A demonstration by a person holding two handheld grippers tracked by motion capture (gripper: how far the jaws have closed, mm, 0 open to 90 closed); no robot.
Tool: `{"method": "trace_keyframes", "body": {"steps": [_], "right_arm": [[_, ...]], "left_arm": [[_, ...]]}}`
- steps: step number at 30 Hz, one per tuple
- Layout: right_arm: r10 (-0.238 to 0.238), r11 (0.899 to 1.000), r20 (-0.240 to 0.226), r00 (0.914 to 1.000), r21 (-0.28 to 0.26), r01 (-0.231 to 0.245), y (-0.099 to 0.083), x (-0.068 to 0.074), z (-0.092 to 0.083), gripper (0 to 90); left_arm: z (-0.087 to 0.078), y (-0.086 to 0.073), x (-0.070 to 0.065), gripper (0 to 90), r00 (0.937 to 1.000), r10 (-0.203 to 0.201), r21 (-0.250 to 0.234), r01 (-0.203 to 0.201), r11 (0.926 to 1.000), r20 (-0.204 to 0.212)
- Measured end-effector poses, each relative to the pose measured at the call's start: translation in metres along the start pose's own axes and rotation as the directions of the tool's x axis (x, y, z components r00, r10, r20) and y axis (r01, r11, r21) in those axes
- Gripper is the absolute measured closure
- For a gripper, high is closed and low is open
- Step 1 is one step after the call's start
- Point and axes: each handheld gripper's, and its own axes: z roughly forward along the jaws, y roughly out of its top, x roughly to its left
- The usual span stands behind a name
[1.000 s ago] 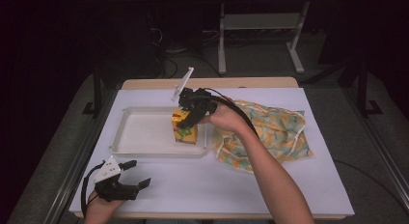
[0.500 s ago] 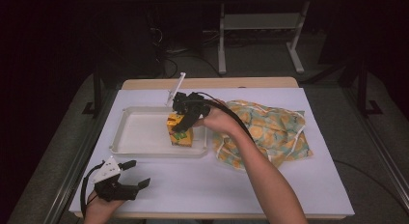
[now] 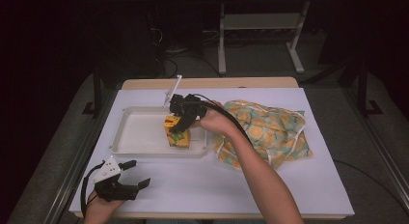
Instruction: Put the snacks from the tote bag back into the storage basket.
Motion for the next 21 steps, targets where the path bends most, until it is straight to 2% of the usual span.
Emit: {"method": "trace_keyframes", "body": {"steps": [12, 21], "right_arm": [[-0.014, 1.000, -0.011, 0.9998, 0.006, 0.014, 0.0019, -0.0004, 0.0067, 49.5], [-0.007, 1.000, -0.014, 0.9999, 0.010, 0.007, 0.0018, -0.0005, 0.0095, 49.5]], "left_arm": [[-0.0004, 0.0003, -0.0004, 14.2, 1.0000, -0.003, -0.005, 0.003, 1.0000, 0.000], [-0.0007, 0.0002, -0.0003, 14.2, 1.0000, -0.005, -0.003, 0.005, 1.0000, 0.003]]}}
